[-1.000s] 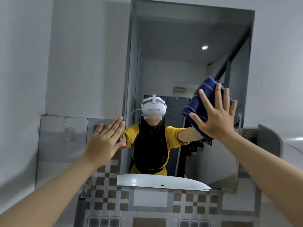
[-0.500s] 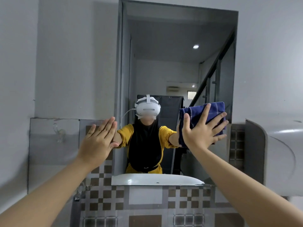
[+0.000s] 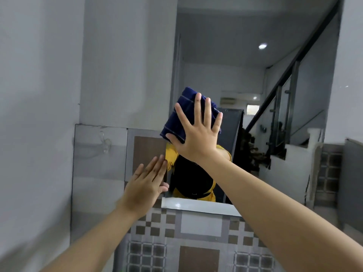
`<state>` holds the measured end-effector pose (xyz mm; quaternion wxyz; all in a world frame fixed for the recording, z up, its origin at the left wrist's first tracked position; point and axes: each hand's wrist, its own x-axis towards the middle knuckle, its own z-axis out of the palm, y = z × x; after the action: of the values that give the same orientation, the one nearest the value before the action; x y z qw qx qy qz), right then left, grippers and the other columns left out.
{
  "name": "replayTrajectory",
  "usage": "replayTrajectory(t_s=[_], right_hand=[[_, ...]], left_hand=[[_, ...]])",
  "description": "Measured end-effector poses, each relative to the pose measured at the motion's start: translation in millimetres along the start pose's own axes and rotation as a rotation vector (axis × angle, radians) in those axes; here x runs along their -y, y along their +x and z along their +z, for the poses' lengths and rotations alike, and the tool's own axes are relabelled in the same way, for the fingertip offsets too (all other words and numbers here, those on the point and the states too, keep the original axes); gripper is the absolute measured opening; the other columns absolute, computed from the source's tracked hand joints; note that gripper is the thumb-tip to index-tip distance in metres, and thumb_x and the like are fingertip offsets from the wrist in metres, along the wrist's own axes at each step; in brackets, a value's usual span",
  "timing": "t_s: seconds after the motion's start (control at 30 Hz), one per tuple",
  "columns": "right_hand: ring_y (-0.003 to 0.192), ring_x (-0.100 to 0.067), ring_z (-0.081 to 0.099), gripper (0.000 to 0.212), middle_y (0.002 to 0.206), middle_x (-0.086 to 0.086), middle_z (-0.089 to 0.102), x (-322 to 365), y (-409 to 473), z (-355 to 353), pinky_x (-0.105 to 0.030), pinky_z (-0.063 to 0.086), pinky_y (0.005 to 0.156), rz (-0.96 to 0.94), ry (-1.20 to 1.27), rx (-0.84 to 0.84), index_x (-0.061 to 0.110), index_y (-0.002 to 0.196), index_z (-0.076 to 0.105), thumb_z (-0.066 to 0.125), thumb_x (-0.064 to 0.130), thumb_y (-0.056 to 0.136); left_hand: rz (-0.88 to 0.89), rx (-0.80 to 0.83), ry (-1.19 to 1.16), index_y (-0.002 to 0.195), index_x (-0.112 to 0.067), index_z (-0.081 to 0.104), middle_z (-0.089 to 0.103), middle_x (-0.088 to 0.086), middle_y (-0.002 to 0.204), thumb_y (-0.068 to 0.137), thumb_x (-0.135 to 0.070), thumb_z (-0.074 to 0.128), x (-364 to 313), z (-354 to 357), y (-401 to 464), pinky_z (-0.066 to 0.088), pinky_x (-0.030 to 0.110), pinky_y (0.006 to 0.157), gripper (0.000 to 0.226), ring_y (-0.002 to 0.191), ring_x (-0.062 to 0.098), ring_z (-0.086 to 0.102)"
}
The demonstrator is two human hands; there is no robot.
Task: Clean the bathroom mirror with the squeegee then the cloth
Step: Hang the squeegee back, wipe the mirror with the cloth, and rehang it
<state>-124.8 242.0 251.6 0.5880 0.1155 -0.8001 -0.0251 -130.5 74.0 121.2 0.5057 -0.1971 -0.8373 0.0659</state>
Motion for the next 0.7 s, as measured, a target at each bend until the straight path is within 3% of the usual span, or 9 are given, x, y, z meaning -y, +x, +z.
replayTrajectory(t_s=[0.13,0.27,0.33,0.47,0.6,0.7], right_hand=[[0.144,-0.037,0.001,0.080,0.158,-0.015,0.008,-1,-4,6,-0.060,0.000,0.110,-0.146,-0.035,-0.018,0.035,0.147,0.020,0.039,0.072,0.079],[0.144,-0.037,0.004,0.079,0.158,-0.014,0.011,-18,-13,2,-0.059,0.000,0.111,-0.307,-0.077,0.002,0.036,0.147,0.023,0.041,0.073,0.079],[0.144,-0.037,0.006,0.078,0.158,-0.014,0.013,-28,-20,-1,-0.059,0.002,0.111,-0.335,-0.084,0.013,0.036,0.146,0.027,0.043,0.072,0.079],[0.144,-0.036,0.006,0.075,0.158,-0.013,0.012,-52,-37,-7,-0.060,0.004,0.111,-0.341,-0.104,0.043,0.038,0.145,0.028,0.040,0.072,0.079],[0.145,-0.036,0.006,0.076,0.158,-0.013,0.011,-82,-58,-13,-0.060,0.009,0.111,-0.293,-0.154,0.056,0.039,0.145,0.027,0.043,0.072,0.079],[0.144,-0.036,0.009,0.077,0.157,-0.014,0.014,-112,-80,-15,-0.059,0.009,0.111,-0.190,-0.179,0.033,0.039,0.145,0.028,0.045,0.072,0.078]], left_hand=[[0.027,0.019,0.028,0.141,-0.009,0.030,0.032,0.008,0.147,0.085,-0.044,0.036,-3,6,-12,0.016,0.039,0.111,0.066,0.139,0.016,0.013],[0.013,0.021,0.011,0.139,-0.006,0.035,0.034,0.010,0.146,0.085,-0.046,0.036,-4,7,-13,0.031,0.042,0.105,0.067,0.134,0.022,0.033],[0.008,0.017,0.005,0.140,-0.006,0.034,0.034,0.009,0.146,0.088,-0.047,0.035,-5,7,-13,0.032,0.043,0.103,0.066,0.133,0.022,0.034],[-0.021,0.007,0.004,0.141,-0.008,0.030,0.032,0.008,0.147,0.094,-0.044,0.029,-9,7,-15,0.032,0.044,0.104,0.059,0.136,0.021,0.029],[-0.033,0.034,0.029,0.142,-0.010,0.021,0.028,0.009,0.149,0.089,-0.045,0.030,-9,6,-14,0.028,0.045,0.106,0.065,0.140,0.017,0.008],[-0.024,0.042,0.058,0.142,-0.008,0.023,0.027,0.009,0.149,0.094,-0.049,0.016,-8,8,-13,0.016,0.042,0.114,0.063,0.140,0.017,0.007]])
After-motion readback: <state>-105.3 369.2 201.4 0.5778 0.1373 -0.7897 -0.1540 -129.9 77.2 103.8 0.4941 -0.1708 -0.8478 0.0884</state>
